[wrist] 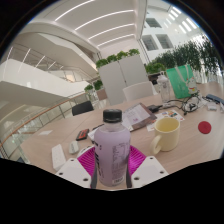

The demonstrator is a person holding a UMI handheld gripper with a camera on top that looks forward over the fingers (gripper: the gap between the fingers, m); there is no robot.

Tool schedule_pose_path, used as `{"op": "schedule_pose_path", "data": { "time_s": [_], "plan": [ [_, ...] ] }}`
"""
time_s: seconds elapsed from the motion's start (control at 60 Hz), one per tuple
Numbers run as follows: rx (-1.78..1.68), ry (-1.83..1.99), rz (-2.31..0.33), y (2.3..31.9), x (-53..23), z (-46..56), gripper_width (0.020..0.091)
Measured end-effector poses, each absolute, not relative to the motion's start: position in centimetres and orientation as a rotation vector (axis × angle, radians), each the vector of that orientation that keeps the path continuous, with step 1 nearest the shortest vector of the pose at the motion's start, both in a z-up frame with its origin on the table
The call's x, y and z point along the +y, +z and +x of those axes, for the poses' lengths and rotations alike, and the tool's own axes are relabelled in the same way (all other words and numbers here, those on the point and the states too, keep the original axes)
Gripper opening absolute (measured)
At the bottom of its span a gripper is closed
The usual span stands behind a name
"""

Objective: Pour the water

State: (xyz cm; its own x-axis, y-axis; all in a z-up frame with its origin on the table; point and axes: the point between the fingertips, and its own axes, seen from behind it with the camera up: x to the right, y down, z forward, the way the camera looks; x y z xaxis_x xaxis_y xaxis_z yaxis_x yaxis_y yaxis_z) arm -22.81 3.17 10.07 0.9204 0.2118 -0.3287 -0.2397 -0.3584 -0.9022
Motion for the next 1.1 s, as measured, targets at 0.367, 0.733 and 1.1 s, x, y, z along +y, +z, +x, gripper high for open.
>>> {"op": "schedule_pose_path", "data": {
  "time_s": [0.367,0.733,1.1],
  "plan": [
    [1.112,1.720,-1.473,20.2,12.2,-19.6,0.0394],
    [1.611,2.052,-1.071,17.9,14.3,-14.9,0.0394],
    [0.869,1.664,-1.511,26.7,14.5,-14.1,0.0395]
  ]
}}
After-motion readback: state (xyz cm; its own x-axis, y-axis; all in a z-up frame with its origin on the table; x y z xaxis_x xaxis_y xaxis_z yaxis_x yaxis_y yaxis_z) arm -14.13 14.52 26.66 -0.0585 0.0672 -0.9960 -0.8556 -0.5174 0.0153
